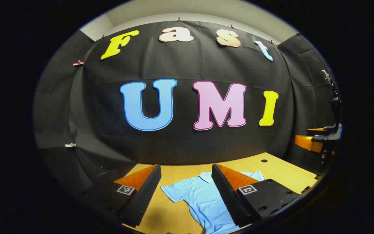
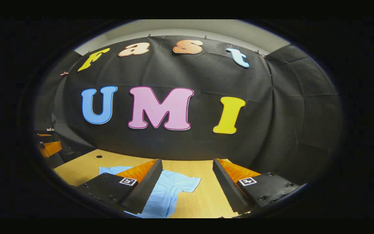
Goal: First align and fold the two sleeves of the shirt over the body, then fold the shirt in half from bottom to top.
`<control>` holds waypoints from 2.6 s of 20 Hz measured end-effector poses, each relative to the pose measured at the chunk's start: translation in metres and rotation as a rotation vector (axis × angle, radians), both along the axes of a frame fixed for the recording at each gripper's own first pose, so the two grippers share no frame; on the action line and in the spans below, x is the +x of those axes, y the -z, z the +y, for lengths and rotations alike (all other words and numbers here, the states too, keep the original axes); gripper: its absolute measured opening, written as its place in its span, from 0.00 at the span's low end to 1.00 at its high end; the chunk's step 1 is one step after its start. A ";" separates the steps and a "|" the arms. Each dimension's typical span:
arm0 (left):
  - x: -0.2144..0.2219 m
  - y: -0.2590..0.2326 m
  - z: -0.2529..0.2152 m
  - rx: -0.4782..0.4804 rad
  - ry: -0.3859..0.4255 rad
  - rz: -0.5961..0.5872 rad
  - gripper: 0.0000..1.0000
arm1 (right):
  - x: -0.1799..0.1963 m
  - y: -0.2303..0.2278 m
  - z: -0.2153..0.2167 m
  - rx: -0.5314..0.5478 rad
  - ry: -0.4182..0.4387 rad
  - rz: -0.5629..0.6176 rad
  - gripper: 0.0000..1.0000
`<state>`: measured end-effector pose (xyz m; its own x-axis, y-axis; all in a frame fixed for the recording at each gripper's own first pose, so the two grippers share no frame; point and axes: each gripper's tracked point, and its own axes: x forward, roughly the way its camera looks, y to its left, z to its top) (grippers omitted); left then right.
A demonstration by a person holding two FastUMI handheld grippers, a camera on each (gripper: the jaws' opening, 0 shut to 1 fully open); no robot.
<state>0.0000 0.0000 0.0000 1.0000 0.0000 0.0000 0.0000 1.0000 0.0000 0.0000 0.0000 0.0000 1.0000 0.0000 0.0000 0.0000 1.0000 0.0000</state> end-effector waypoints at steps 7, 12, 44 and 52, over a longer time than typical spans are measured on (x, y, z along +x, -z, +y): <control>0.010 -0.004 -0.003 -0.002 -0.030 0.002 1.00 | 0.012 0.001 0.000 0.008 -0.032 0.000 0.97; 0.009 -0.001 -0.005 -0.008 -0.048 0.010 0.99 | 0.023 0.001 0.005 0.014 -0.065 -0.002 0.97; 0.093 0.090 -0.023 -0.026 -0.141 0.280 1.00 | 0.287 0.327 -0.045 0.113 0.030 0.700 0.97; 0.108 0.110 -0.042 -0.077 -0.128 0.299 1.00 | 0.296 0.343 -0.038 0.071 -0.047 0.683 0.88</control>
